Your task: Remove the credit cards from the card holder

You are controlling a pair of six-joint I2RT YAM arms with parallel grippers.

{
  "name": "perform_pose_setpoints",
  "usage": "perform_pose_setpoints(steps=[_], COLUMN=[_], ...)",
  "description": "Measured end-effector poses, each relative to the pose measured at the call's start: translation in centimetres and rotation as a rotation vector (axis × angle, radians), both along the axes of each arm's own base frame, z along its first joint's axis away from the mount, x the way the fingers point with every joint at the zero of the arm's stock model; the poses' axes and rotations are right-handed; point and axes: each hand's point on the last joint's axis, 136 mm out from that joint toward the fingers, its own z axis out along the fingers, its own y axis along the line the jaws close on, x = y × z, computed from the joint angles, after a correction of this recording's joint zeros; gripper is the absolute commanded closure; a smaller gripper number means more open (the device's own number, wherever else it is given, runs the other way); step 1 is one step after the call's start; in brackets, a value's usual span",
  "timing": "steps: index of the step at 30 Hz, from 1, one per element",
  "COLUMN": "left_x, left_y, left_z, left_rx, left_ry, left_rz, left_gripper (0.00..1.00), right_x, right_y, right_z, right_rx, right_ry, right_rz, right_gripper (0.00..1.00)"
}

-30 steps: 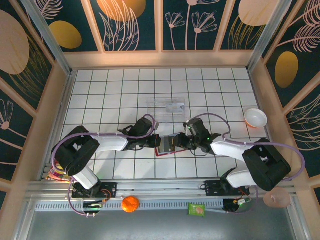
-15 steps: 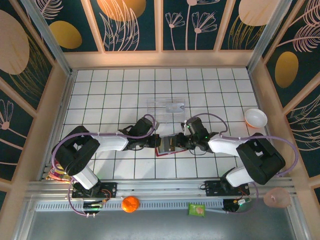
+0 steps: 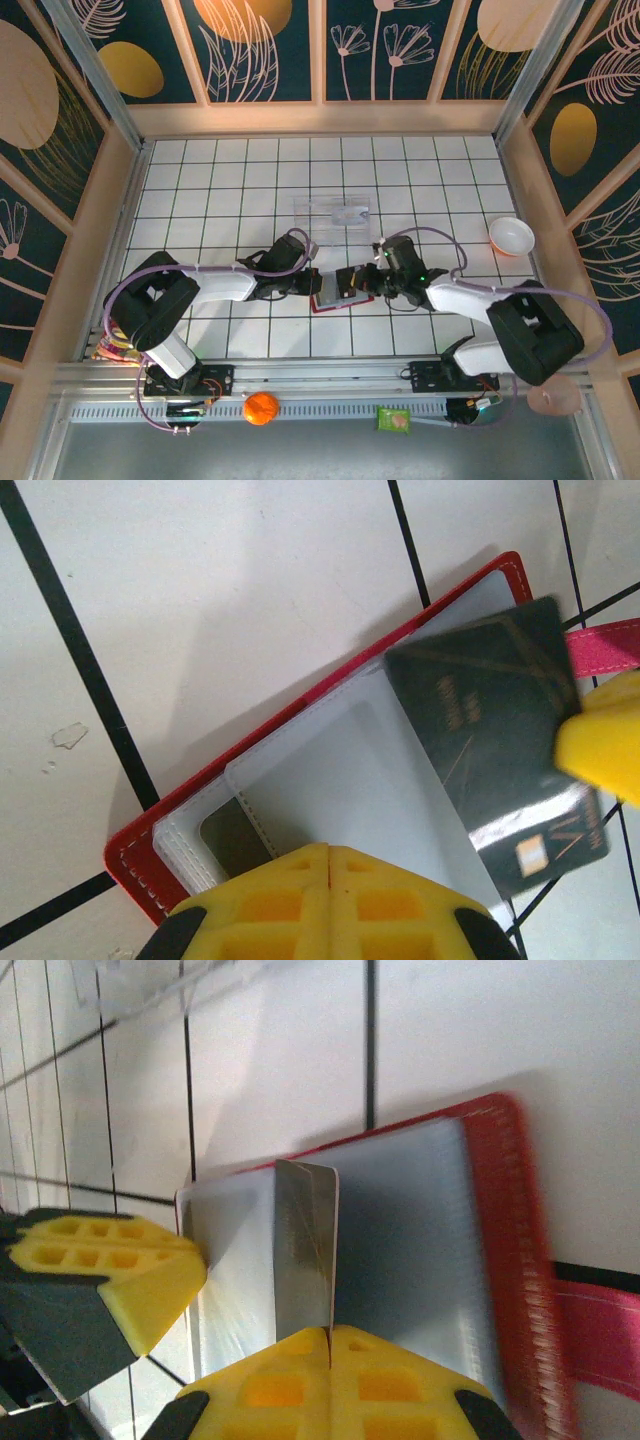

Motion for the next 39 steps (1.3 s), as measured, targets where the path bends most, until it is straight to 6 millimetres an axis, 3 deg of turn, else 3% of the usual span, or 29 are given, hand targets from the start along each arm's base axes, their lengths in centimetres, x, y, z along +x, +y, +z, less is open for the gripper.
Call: perform_pose_setpoints(steps=[5, 10, 17, 20, 24, 27, 30, 34, 39], left_x=[0.2, 0.9, 3.4, 3.5, 3.2, 2.7, 2.4, 2.1, 1.9], left_y=[0.3, 1.3, 1.9, 2.4, 2.3, 2.3, 2.4, 2.2, 2.1], left_z=[0.1, 1.4, 10.8, 13.5, 15.7, 16.9, 18.0, 19.4, 19.5], left_rx=[0.003, 0.001, -0.287, -0.421, -0.551, -0.636, -0.701, -0.755, -0.763], left_ry=[-0.003, -0.014, -0.216, -0.27, -0.302, -0.307, -0.311, -0.327, -0.325], left_rz=[0.01, 0.05, 0.101, 0.107, 0.09, 0.074, 0.066, 0.044, 0.03], left_gripper=[1.0, 0.74, 0.48, 0.4, 0.38, 0.48, 0.56, 0.52, 0.55], right_x=[0.8, 1.0, 2.5, 3.1, 4.1, 4.5, 4.7, 4.2, 3.2], right_y=[-1.9, -2.2, -1.6, -0.8, 0.3, 1.0, 1.8, 3.5, 5.5], right_z=[2.3, 5.3, 9.6, 11.9, 15.5, 17.4, 18.4, 18.8, 19.0], right_rx=[-0.021, -0.007, 0.092, 0.166, 0.303, 0.399, 0.464, 0.525, 0.586], right_ry=[-0.088, -0.207, -0.36, -0.433, -0.524, -0.559, -0.57, -0.559, -0.541], right_rz=[-0.059, -0.038, -0.012, 0.002, -0.006, -0.007, -0.002, 0.027, 0.072], right_gripper=[1.0, 1.0, 1.0, 1.0, 1.0, 1.0, 1.0, 1.0, 1.0])
